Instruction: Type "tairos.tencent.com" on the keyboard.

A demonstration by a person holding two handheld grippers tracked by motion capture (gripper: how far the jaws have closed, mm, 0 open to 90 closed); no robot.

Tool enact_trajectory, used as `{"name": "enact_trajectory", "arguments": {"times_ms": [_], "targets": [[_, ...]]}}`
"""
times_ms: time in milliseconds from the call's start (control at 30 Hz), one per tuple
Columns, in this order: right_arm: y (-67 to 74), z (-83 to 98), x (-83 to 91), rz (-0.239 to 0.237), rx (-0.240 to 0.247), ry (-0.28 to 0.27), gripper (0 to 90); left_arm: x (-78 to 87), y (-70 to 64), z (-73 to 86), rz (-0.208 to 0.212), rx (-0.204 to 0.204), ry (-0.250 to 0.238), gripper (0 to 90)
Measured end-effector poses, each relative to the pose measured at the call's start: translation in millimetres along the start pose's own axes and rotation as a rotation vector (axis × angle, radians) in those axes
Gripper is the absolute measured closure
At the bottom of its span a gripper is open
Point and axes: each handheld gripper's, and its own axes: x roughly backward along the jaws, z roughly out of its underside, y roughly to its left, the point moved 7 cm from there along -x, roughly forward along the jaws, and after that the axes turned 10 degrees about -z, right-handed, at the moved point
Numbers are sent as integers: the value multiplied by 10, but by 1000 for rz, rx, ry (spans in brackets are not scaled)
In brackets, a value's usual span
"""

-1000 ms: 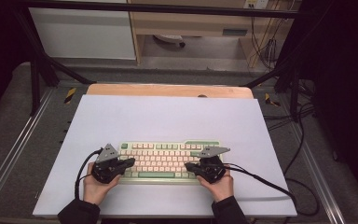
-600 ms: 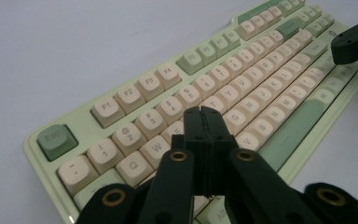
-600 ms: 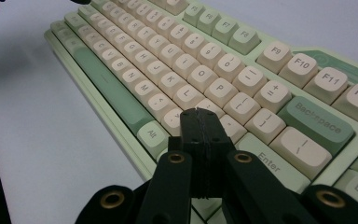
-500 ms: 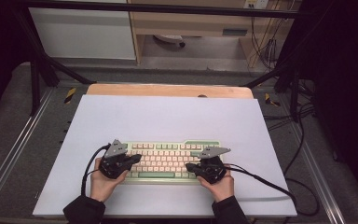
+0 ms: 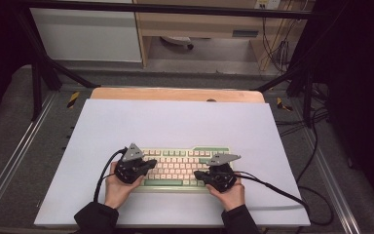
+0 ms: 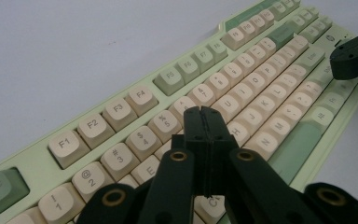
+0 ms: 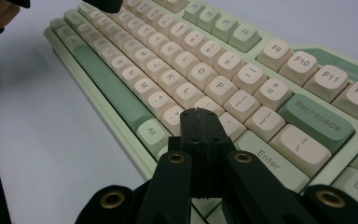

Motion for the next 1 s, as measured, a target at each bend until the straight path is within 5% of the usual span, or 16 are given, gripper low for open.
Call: {"name": "enact_trajectory", "arguments": {"times_ms": [1000], "targets": [[-11,5,5,-1,-2,-2,900,-250,-70,49,-10,-19,29,900]]}}
